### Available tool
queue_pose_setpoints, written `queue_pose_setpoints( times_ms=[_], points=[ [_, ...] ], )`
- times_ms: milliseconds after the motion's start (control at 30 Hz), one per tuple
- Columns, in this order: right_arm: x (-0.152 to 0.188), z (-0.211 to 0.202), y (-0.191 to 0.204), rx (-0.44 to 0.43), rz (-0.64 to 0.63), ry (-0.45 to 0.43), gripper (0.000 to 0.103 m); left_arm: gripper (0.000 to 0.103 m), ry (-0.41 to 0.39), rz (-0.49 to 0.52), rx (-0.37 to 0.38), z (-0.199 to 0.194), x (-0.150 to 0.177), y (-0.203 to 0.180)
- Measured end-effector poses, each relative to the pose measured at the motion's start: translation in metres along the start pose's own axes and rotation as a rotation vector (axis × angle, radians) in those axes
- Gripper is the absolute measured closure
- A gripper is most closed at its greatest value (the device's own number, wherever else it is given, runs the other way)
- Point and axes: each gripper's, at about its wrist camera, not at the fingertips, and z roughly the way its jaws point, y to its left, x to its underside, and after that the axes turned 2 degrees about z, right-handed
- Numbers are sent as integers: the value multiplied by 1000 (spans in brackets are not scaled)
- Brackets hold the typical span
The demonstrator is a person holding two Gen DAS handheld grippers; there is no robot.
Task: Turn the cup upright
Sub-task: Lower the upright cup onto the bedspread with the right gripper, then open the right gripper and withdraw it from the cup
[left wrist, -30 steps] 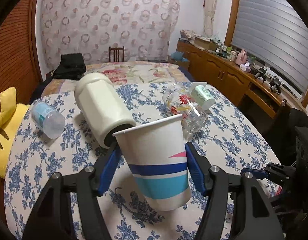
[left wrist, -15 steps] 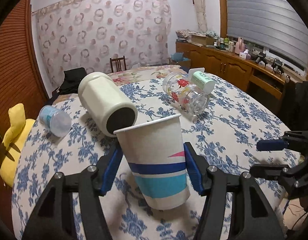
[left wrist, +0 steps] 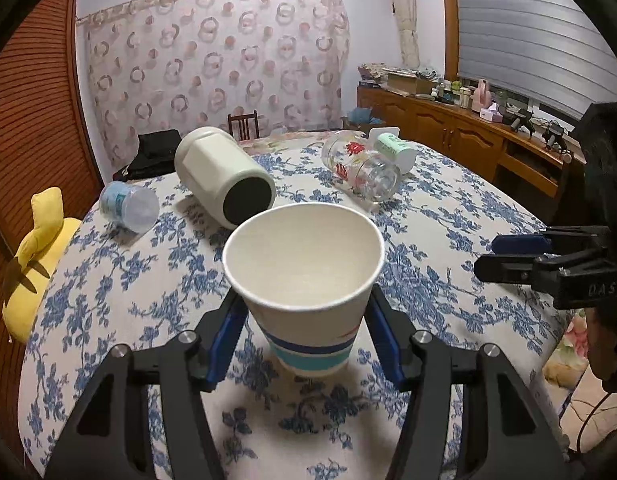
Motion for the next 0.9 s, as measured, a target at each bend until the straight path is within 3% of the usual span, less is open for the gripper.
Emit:
queue_pose_setpoints(
  times_ms=[233,567,767,900],
  points=[
    [0,0,12,-7,-20,2,37,40,47,28,-25,-2,9,-5],
    [7,-6,38,1,-60,-17,37,39,63,-21,-60,-27,26,11],
    [10,-18,57,18,-77,-77,37,39,25,-73,-92,-50,31,28],
    [12,-32,68,56,-76,-164,35,38,-31,-107,-128,-66,28,39]
  ],
)
